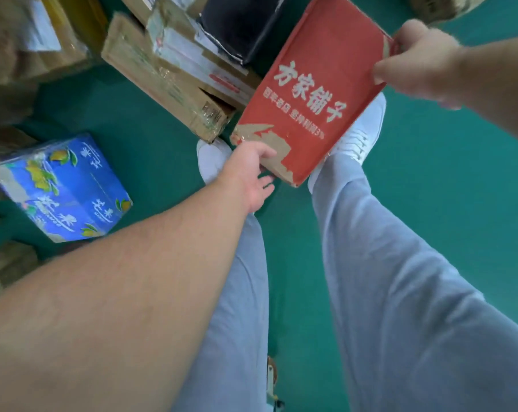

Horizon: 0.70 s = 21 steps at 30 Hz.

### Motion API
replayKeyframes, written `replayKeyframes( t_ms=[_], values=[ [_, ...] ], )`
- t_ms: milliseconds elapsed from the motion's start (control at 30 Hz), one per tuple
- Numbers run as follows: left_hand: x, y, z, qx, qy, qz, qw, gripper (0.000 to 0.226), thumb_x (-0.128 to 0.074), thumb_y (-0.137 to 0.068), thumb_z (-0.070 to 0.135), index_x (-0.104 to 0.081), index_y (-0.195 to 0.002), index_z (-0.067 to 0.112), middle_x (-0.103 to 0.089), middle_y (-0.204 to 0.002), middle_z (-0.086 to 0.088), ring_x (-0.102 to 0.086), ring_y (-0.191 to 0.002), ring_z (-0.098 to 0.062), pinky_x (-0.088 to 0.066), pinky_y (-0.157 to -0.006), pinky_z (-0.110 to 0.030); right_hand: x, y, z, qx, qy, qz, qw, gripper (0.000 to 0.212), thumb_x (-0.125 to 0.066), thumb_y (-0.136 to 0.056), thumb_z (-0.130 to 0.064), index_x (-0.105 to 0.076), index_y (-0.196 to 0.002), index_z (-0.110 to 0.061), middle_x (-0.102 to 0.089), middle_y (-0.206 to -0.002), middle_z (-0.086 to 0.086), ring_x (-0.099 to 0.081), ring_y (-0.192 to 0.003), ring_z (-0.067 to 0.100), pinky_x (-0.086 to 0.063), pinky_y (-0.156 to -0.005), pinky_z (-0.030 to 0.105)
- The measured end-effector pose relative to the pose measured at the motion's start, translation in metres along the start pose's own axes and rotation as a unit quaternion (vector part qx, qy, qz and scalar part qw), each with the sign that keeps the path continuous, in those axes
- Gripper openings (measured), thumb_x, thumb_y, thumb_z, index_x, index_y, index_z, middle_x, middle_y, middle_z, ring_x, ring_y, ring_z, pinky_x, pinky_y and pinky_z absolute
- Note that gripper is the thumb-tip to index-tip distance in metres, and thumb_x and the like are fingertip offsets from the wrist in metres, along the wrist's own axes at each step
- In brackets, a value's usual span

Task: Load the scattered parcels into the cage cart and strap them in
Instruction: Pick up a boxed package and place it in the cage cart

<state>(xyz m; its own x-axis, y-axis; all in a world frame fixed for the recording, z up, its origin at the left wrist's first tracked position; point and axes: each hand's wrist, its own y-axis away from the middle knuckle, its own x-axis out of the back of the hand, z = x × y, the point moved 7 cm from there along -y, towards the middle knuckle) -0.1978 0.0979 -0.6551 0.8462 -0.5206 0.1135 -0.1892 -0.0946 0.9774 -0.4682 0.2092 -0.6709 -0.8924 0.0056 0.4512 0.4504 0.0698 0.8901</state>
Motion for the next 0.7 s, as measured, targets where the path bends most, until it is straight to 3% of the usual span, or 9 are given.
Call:
replayKeyframes(
  t_ms=[100, 167, 200, 300, 333, 400, 500, 633, 700],
  values=[
    [0.024, 0.061, -0.02, -0.043, 0.016, 0.005, 0.999, 0.031, -0.06, -0.091, 0.014, -0.063, -0.121, 0.017, -0.067, -0.126, -0.008, -0.066, -0.109, -0.025, -0.048, -0.103, -0.033, 0.024, 0.067, 0.003, 0.009, -0.09, 0.015, 0.996, 0.037, -0.058, -0.084, -0.057, -0.057, -0.102, -0.025, -0.057, -0.108, 0.006, -0.054, -0.096, 0.027, -0.041, -0.071, 0.035],
    [0.045, 0.114, -0.024, -0.099, 0.042, 0.019, 0.994, 0.036, -0.062, -0.09, 0.023, -0.067, -0.126, 0.019, -0.072, -0.11, -0.001, -0.069, -0.085, -0.018, -0.053, -0.074, -0.024, 0.034, 0.124, 0.001, 0.008, -0.242, -0.048, 0.969, 0.037, -0.053, -0.088, -0.059, -0.068, -0.084, -0.025, -0.066, -0.086, -0.008, -0.06, -0.082, 0.015, -0.04, -0.072, 0.031],
    [0.051, 0.14, -0.024, -0.118, 0.051, 0.002, 0.992, 0.044, -0.063, -0.089, 0.029, -0.065, -0.132, 0.022, -0.074, -0.111, 0.003, -0.071, -0.088, -0.018, -0.05, -0.069, -0.024, 0.04, 0.158, -0.004, 0.021, -0.302, -0.085, 0.949, 0.038, -0.051, -0.092, -0.056, -0.072, -0.075, -0.028, -0.067, -0.077, -0.016, -0.061, -0.074, 0.006, -0.039, -0.073, 0.027],
    [0.072, 0.232, -0.023, -0.156, 0.028, -0.048, 0.986, 0.067, -0.064, -0.075, 0.044, -0.057, -0.139, 0.029, -0.072, -0.128, 0.005, -0.067, -0.119, -0.027, -0.038, -0.082, -0.036, 0.069, 0.266, -0.011, 0.06, -0.395, -0.142, 0.906, 0.029, -0.053, -0.094, -0.053, -0.072, -0.092, -0.031, -0.067, -0.082, -0.019, -0.059, -0.07, -0.001, -0.037, -0.075, 0.026],
    [0.082, 0.254, -0.024, -0.167, 0.01, -0.05, 0.985, 0.069, -0.064, -0.072, 0.045, -0.058, -0.138, 0.028, -0.071, -0.129, 0.005, -0.067, -0.118, -0.029, -0.037, -0.086, -0.039, 0.077, 0.295, -0.01, 0.068, -0.419, -0.149, 0.893, 0.025, -0.054, -0.095, -0.051, -0.068, -0.096, -0.031, -0.067, -0.085, -0.018, -0.06, -0.069, 0.0, -0.038, -0.072, 0.027],
    [0.103, 0.314, -0.022, -0.195, -0.016, -0.064, 0.979, 0.062, -0.064, -0.072, 0.046, -0.065, -0.13, 0.027, -0.072, -0.123, 0.005, -0.066, -0.104, -0.025, -0.036, -0.094, -0.045, 0.101, 0.359, -0.01, 0.074, -0.441, -0.117, 0.887, 0.019, -0.062, -0.089, -0.051, -0.059, -0.086, -0.032, -0.061, -0.079, -0.013, -0.057, -0.064, 0.004, -0.034, -0.066, 0.03],
    [0.135, 0.401, -0.028, -0.249, -0.022, -0.113, 0.962, 0.045, -0.057, -0.091, 0.037, -0.069, -0.13, 0.018, -0.071, -0.129, -0.003, -0.063, -0.118, -0.03, -0.04, -0.105, -0.046, 0.123, 0.452, -0.016, 0.068, -0.452, -0.062, 0.887, 0.032, -0.068, -0.088, -0.05, -0.048, -0.074, -0.029, -0.055, -0.068, -0.013, -0.051, -0.069, 0.009, -0.033, -0.072, 0.036],
    [0.187, 0.488, -0.055, -0.305, -0.012, -0.119, 0.945, 0.03, -0.05, -0.1, 0.034, -0.073, -0.114, 0.023, -0.075, -0.113, -0.001, -0.063, -0.106, -0.024, -0.044, -0.099, -0.041, 0.114, 0.551, -0.028, 0.063, -0.453, -0.041, 0.888, 0.034, -0.065, -0.085, -0.06, -0.048, -0.079, -0.032, -0.06, -0.077, -0.015, -0.053, -0.089, 0.014, -0.036, -0.085, 0.044],
    [0.213, 0.519, -0.072, -0.34, 0.003, -0.11, 0.934, 0.027, -0.05, -0.101, 0.033, -0.075, -0.107, 0.023, -0.075, -0.107, 0.0, -0.063, -0.1, -0.021, -0.043, -0.099, -0.042, 0.103, 0.587, -0.033, 0.08, -0.444, -0.037, 0.891, 0.038, -0.066, -0.077, -0.064, -0.049, -0.083, -0.032, -0.063, -0.078, -0.013, -0.056, -0.086, 0.015, -0.038, -0.086, 0.043]
  ],
)
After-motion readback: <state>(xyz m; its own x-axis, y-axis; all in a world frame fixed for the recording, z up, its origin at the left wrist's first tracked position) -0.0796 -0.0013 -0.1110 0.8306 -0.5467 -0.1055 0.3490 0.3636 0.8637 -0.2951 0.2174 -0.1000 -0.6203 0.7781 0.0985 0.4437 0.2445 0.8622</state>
